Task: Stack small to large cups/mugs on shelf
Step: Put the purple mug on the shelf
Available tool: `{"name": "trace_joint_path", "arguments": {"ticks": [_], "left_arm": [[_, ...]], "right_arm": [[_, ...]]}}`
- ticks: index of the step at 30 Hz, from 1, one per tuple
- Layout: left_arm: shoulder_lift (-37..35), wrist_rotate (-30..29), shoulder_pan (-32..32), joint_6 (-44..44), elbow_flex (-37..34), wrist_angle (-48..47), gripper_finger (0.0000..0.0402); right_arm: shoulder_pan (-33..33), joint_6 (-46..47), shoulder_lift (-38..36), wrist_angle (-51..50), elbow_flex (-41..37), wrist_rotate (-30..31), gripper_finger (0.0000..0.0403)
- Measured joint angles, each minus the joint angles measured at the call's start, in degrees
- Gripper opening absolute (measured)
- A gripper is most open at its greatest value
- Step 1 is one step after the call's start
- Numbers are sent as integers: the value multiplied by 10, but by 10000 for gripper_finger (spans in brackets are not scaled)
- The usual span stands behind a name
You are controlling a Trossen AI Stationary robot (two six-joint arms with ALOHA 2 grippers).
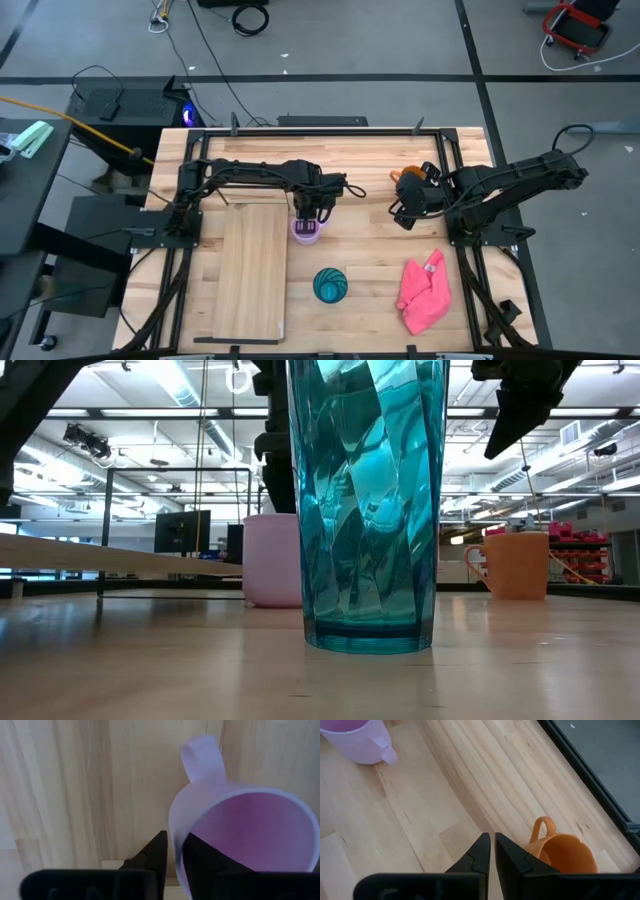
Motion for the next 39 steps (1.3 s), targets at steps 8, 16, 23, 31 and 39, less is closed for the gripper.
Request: {"name": "trace_joint_path", "arguments": {"ticks": [8, 16, 23, 31, 39], "left_arm": [[0, 1, 0, -1, 0, 0, 18], [0, -1, -3, 0, 16, -37, 12], [0, -1, -9, 0, 76, -72, 12], [1, -6, -32, 1, 166, -131, 12], [1, -6, -55, -3, 230, -211, 12]], "right_arm": [[0, -4, 0, 0, 0, 0, 32], [0, -4, 0, 0, 0, 0, 32], [0, -13, 0, -1, 0, 0, 32], [0, -15, 0, -3, 0, 0, 32], [0, -19, 0, -7, 0, 0, 32]]}}
